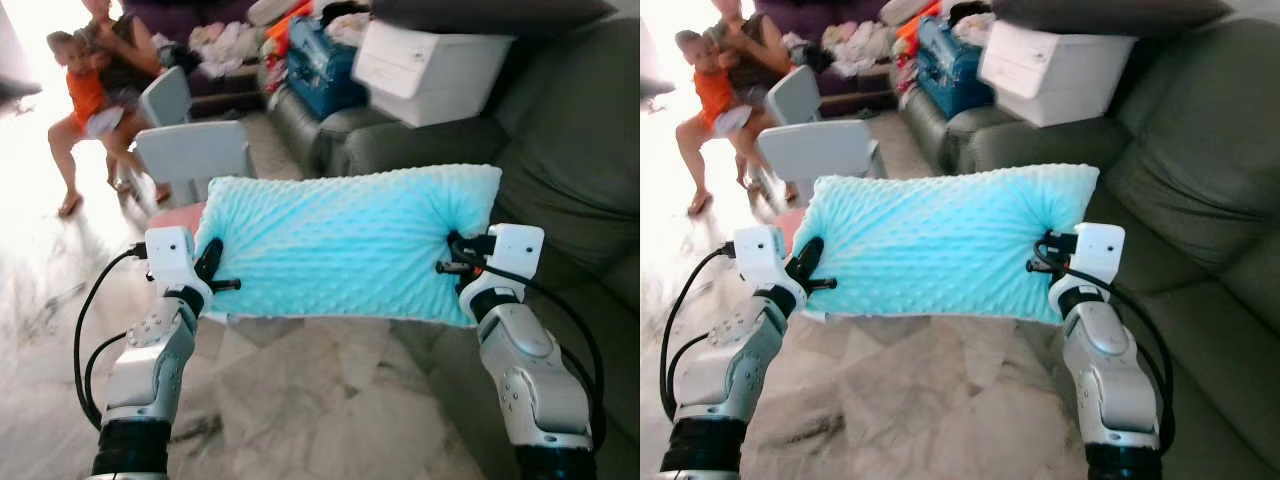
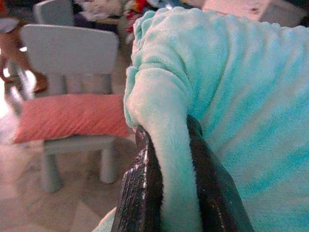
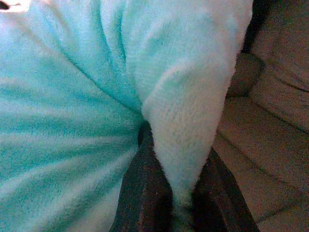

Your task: Move the pillow to the sofa

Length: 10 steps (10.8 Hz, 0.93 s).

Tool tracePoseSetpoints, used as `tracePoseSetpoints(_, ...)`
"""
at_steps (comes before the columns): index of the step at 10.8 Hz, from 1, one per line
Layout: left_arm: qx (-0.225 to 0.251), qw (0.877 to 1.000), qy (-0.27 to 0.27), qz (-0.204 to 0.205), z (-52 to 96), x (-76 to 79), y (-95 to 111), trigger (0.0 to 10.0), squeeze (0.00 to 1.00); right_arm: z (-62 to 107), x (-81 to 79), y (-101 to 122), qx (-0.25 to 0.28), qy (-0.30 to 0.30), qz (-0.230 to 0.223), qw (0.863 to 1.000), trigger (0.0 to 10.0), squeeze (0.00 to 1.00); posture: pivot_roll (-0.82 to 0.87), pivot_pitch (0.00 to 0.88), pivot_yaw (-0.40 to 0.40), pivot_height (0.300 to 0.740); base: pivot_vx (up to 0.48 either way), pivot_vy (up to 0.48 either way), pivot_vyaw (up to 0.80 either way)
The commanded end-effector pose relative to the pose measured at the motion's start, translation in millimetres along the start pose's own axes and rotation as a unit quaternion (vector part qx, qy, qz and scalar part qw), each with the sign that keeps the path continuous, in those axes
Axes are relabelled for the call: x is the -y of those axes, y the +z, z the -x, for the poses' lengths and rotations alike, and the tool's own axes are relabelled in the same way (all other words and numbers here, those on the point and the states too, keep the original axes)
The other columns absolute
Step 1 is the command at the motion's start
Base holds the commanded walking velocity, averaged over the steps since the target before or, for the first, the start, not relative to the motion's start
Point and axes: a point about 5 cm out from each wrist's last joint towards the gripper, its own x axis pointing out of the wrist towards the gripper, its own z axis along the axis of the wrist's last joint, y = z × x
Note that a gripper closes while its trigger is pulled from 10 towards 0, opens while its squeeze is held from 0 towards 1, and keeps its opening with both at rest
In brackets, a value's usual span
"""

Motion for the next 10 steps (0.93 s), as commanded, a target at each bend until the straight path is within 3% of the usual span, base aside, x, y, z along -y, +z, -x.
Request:
tracePoseSetpoints(1,0.011,1.000,0.007,-0.005,-1.9,-3.3,6.4,10.0,0.00,0.7,6.9,9.2,0.016,-0.017,0.003,1.000,10.0,0.00,-0.17,0.000,0.016,0.740,0.000,0.000,-0.80)
tracePoseSetpoints(6,0.036,0.999,0.035,-0.017,-4.5,-12.8,13.6,10.0,0.00,0.6,9.8,11.3,0.017,-0.020,0.009,1.000,10.0,0.00,-0.18,0.000,0.009,0.740,0.000,0.000,-0.80)
tracePoseSetpoints(10,0.044,0.999,0.023,-0.010,-6.4,-16.5,18.1,10.0,0.00,0.6,10.0,12.2,0.018,-0.022,0.010,1.000,10.0,0.00,-0.18,0.000,0.010,0.740,0.000,0.000,-0.80)
